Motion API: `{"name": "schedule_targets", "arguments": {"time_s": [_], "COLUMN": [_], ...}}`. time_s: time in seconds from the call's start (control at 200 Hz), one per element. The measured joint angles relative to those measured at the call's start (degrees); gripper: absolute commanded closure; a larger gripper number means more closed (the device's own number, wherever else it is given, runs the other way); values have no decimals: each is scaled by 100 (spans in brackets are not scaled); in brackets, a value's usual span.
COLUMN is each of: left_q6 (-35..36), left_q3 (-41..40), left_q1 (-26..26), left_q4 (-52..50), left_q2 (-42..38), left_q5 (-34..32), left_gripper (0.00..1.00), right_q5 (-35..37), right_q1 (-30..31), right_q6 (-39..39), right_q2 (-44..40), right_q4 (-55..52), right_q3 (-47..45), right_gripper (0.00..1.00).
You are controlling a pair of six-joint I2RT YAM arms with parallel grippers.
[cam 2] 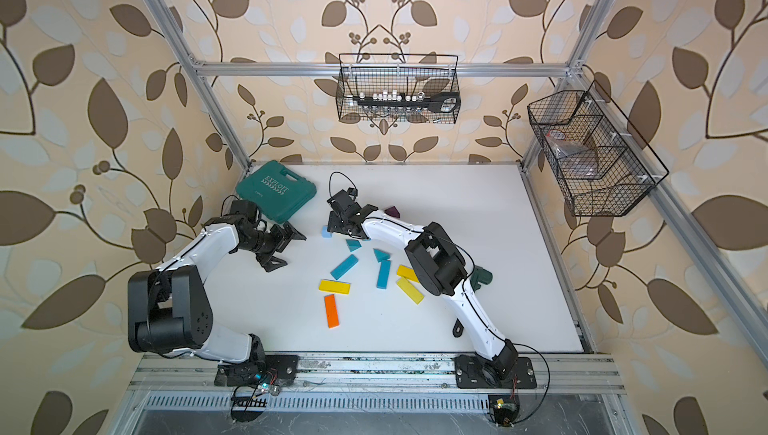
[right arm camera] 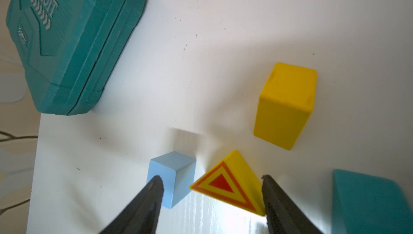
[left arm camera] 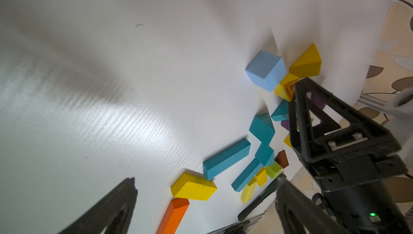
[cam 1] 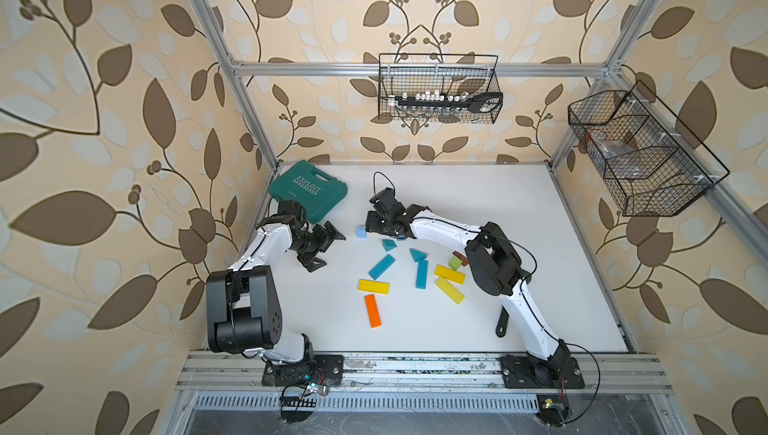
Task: Assemble a small pinwheel with building blocks
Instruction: Assemble the building block at the center of the board.
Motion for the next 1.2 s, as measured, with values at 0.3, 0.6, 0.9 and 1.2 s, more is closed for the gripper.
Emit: {"name": "schedule_targets", "arguments": {"time_s": [0.3,0.6,0.9,1.2], "left_q6": [2,4,4,4], "left_q3": [0,0,-11,-26], "left_q1": [0,0,-2,-2], "left_q4": [2,26,42,39], "left_q2": [13,13,57,85], "left_q5": [22,35,37,37], "left_gripper": [1,1,1,1], "right_q5": [-127,-256,-339,-339], "right_q1": [-13,-17,-24,-31], "right_q6": [-52,-254,-354,-538], "right_q2": [0,24,238,258], "right_q4": [42,0,-20,-52], "right_q3": [7,369,490,490], "right_gripper": [29,29,28,26]}}
